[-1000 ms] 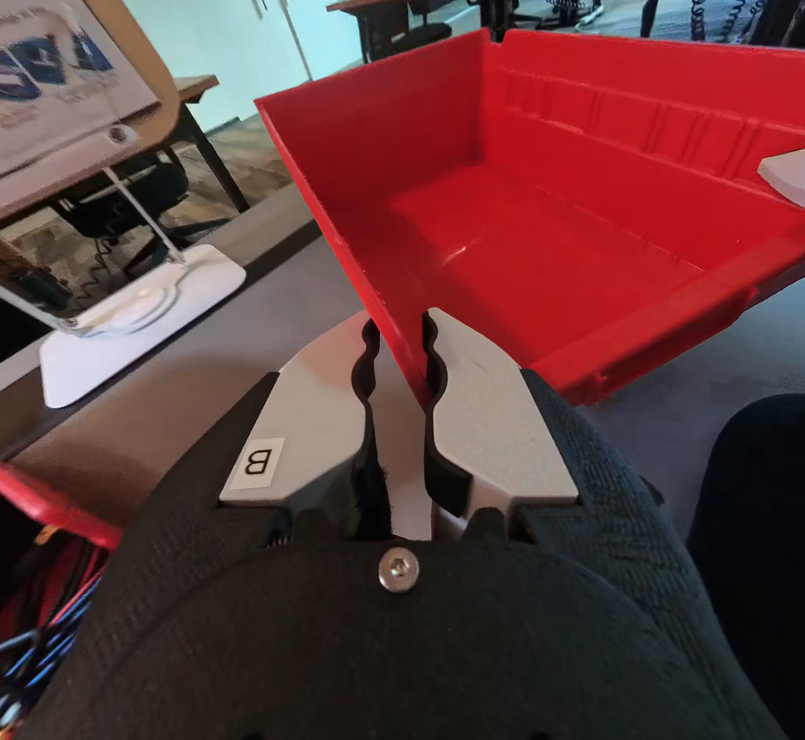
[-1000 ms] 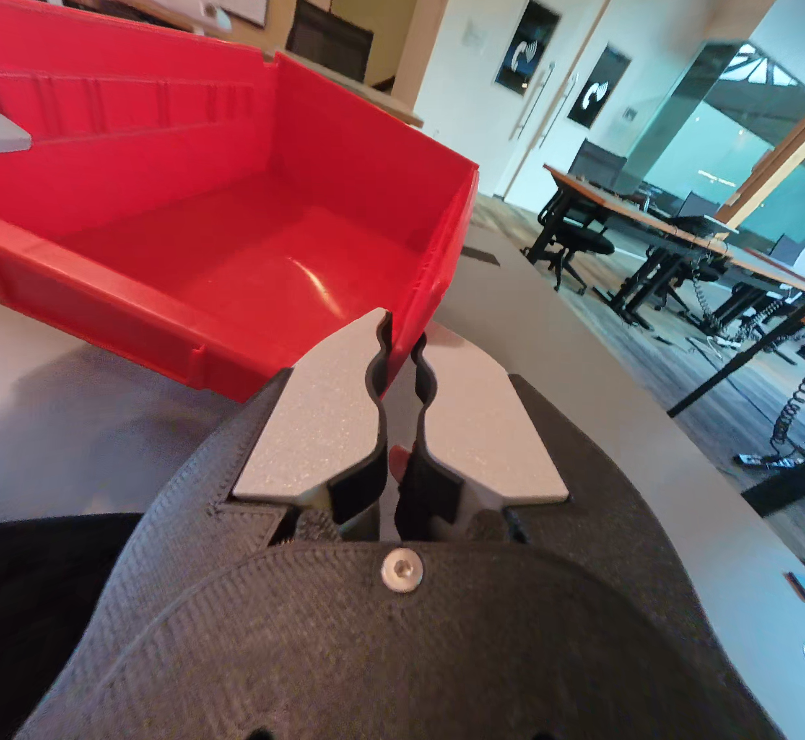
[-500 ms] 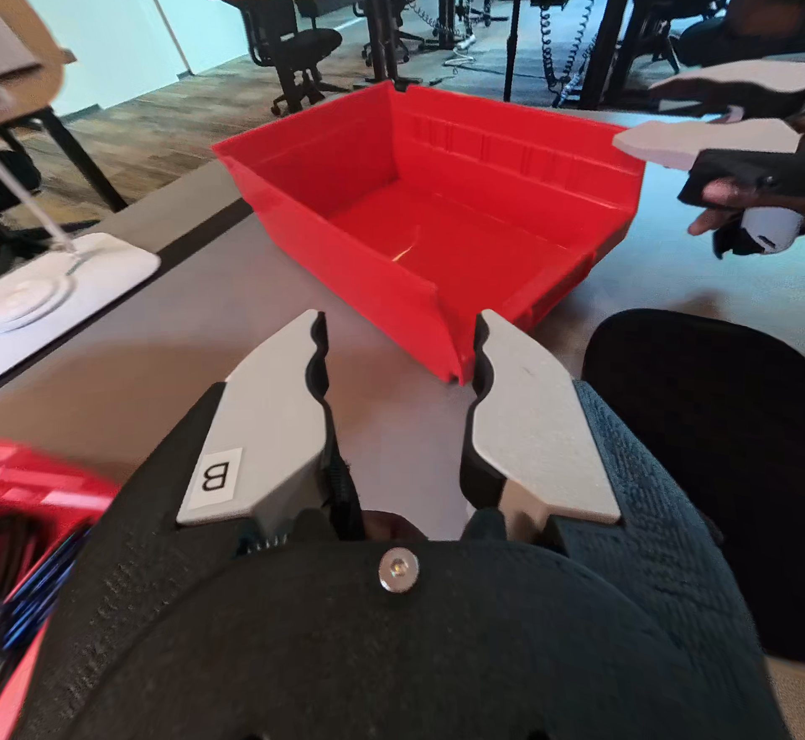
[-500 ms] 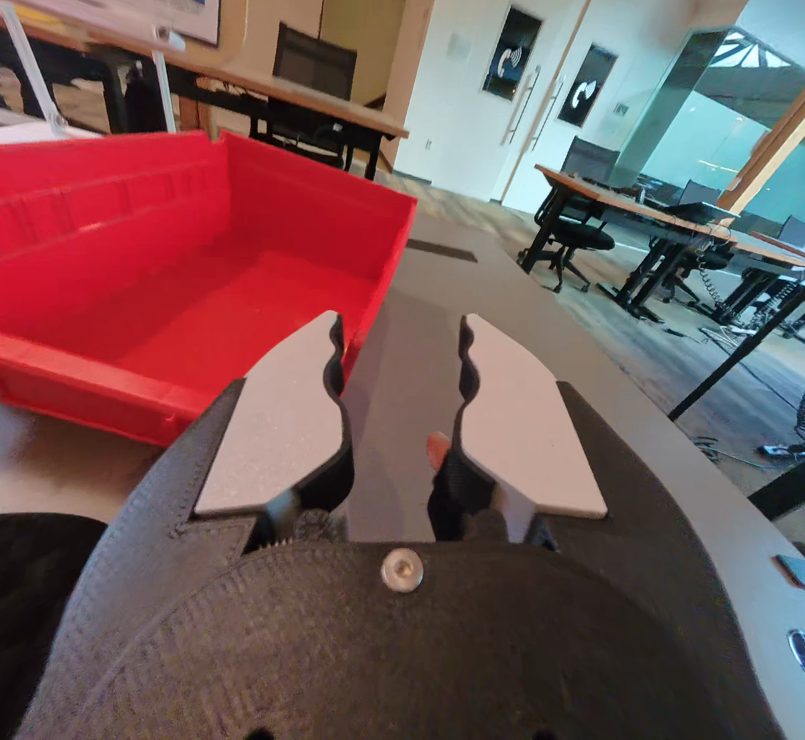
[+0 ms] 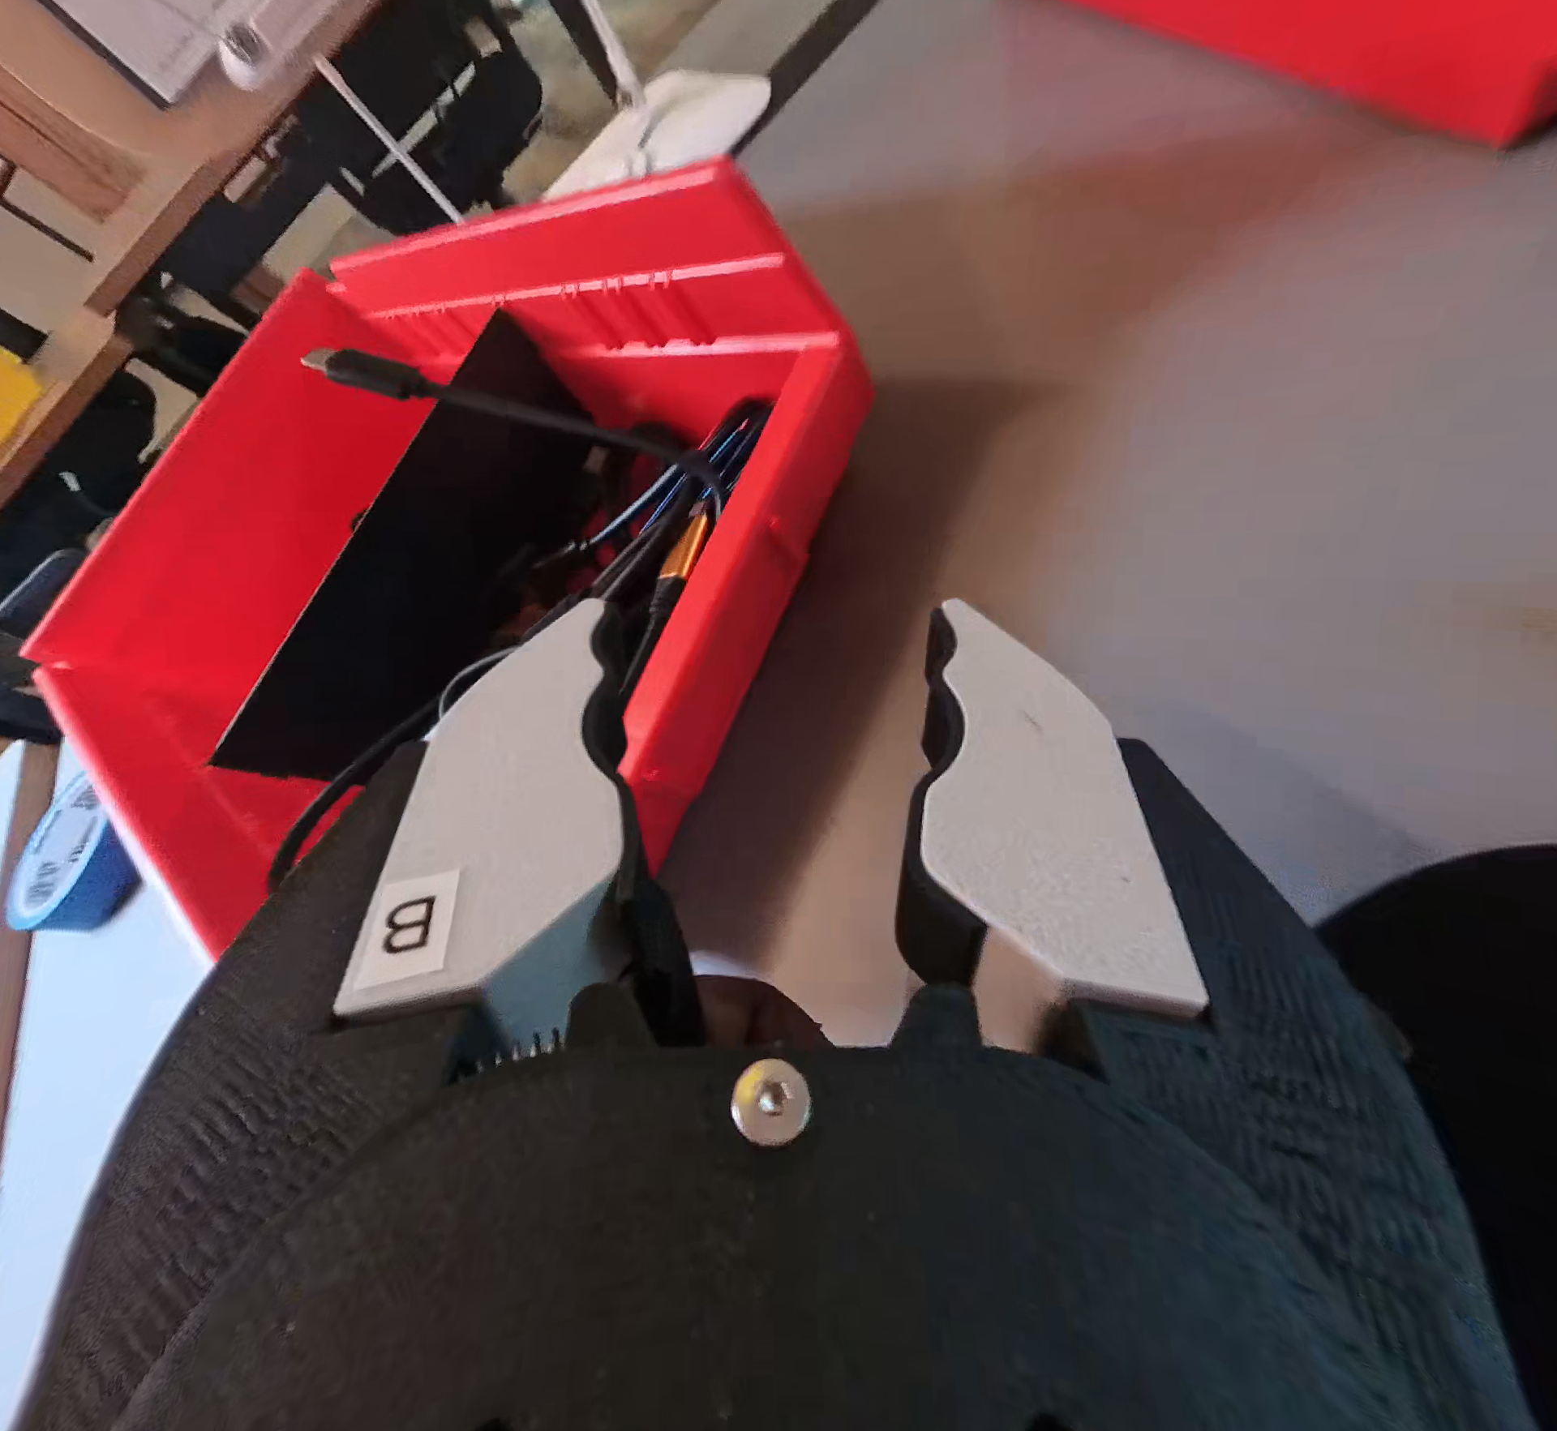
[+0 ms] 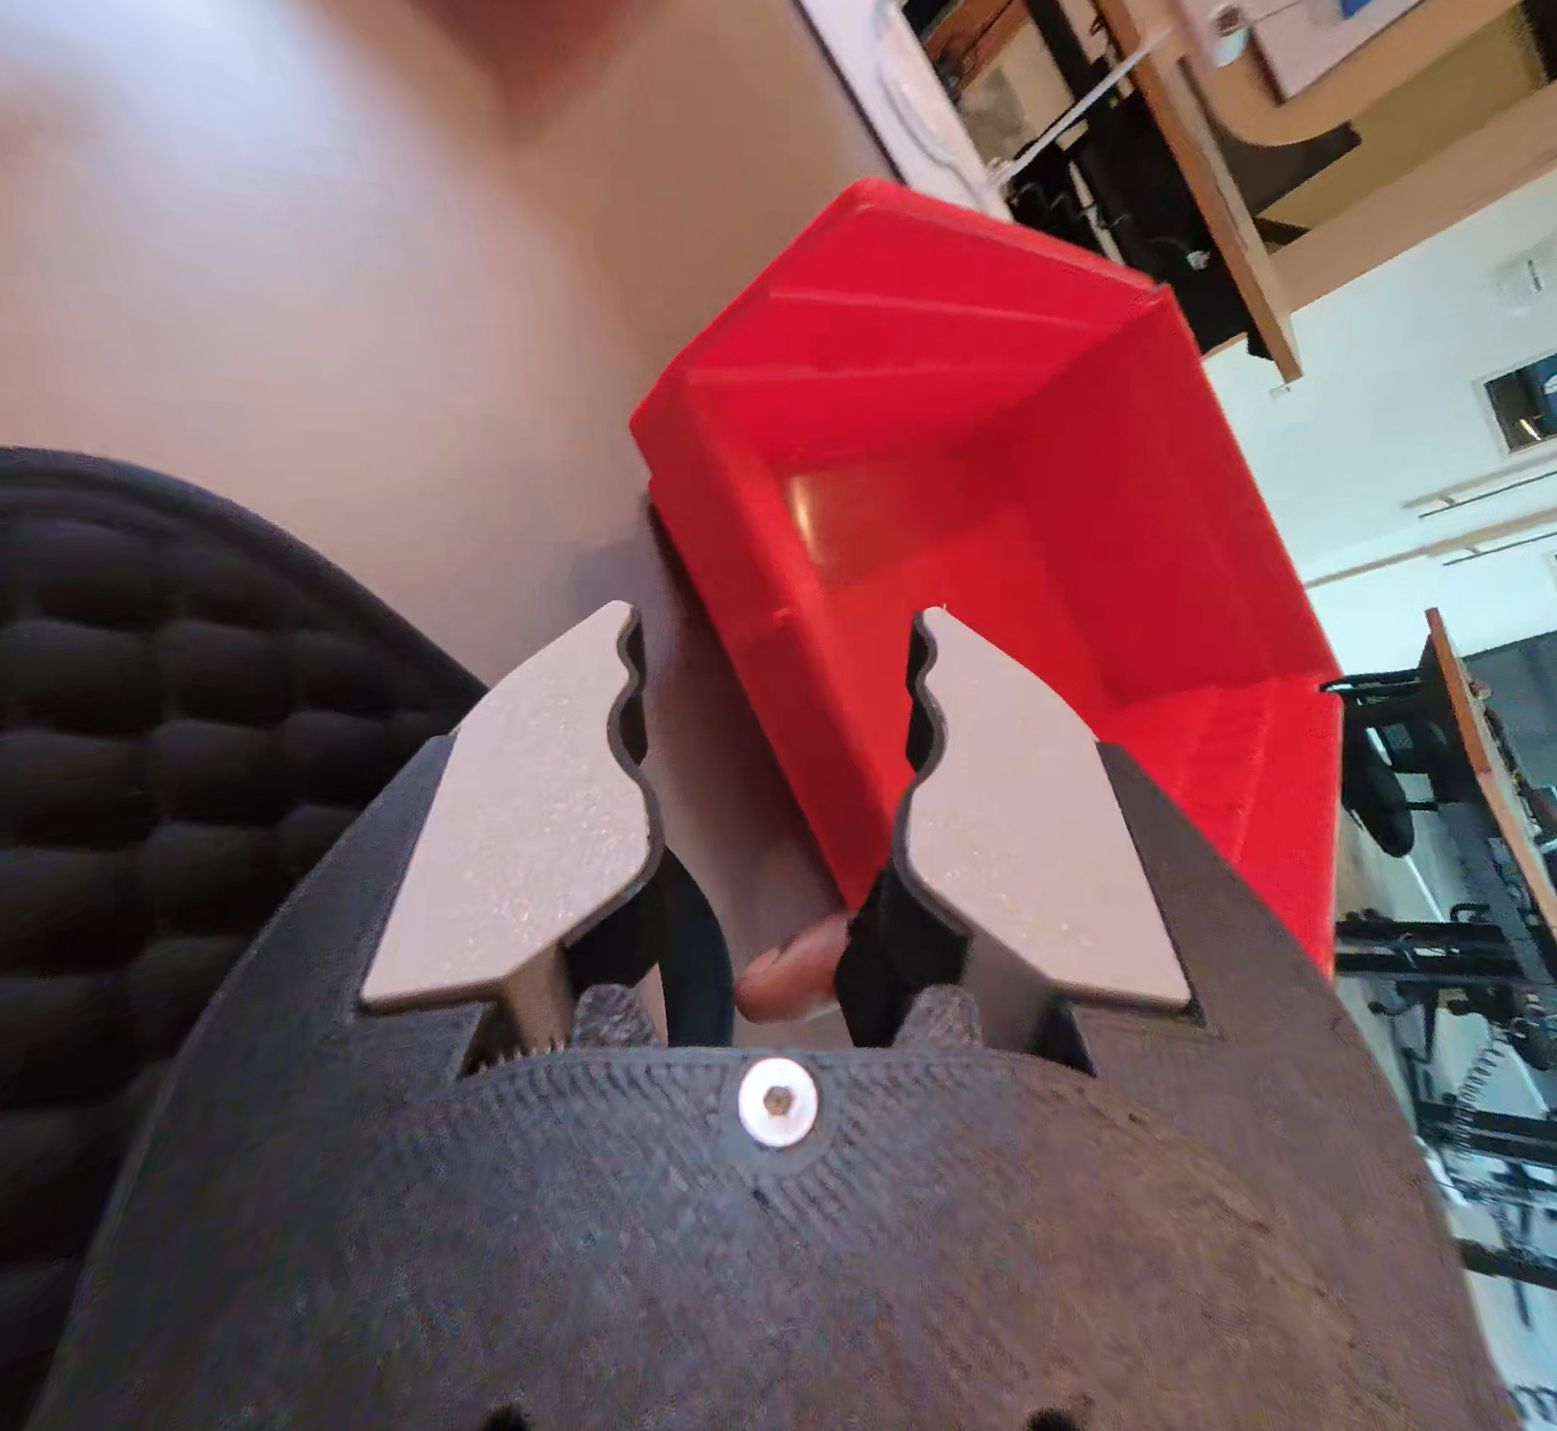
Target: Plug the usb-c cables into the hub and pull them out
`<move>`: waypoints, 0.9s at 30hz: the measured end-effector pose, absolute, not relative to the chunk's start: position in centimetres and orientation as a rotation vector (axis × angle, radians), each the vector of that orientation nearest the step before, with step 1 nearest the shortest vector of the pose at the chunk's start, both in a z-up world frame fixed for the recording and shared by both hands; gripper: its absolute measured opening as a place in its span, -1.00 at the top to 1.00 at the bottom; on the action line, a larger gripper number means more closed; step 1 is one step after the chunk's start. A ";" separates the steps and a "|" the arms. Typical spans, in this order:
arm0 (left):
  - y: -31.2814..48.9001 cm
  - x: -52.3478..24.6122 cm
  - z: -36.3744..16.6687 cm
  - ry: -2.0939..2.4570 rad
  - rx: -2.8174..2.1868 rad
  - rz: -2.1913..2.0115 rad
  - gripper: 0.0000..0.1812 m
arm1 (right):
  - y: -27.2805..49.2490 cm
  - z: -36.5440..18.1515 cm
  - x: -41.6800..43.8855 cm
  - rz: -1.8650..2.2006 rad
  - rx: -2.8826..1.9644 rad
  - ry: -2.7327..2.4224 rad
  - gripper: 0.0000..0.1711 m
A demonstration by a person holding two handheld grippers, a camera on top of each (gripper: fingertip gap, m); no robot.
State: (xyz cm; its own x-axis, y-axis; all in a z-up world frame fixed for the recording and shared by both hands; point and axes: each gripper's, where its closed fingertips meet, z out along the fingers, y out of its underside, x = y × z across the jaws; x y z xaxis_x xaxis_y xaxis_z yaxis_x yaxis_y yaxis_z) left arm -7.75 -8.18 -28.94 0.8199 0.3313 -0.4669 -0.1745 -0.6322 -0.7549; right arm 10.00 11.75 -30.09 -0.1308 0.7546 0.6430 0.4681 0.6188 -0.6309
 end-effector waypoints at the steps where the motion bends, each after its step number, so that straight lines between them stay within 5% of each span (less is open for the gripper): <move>1: -8.3 -8.5 -29.7 -0.099 -2.183 0.758 0.23 | 11.8 -30.7 9.8 0.299 -0.992 -1.802 0.31; 5: -9.7 -11.7 -32.9 -0.082 -2.408 0.863 0.30 | 13.6 -31.7 9.8 0.121 -1.006 -1.817 0.35; 7: -10.7 -13.2 -33.5 -0.082 -2.448 0.946 0.54 | 15.2 -31.6 10.1 0.029 -1.013 -1.782 0.44; 27: -28.7 -10.5 -33.4 -0.009 -2.475 1.044 0.55 | 27.0 -32.2 21.1 -0.278 -1.197 -1.641 0.51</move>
State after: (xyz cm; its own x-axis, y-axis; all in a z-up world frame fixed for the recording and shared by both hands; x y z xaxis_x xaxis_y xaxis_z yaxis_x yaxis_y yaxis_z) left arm -10.51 -28.74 -33.39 0.7130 0.1771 -0.6784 -0.1649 -0.8980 -0.4078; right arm 21.12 27.00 -32.23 0.0364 0.5624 0.8261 0.8032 0.4753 -0.3590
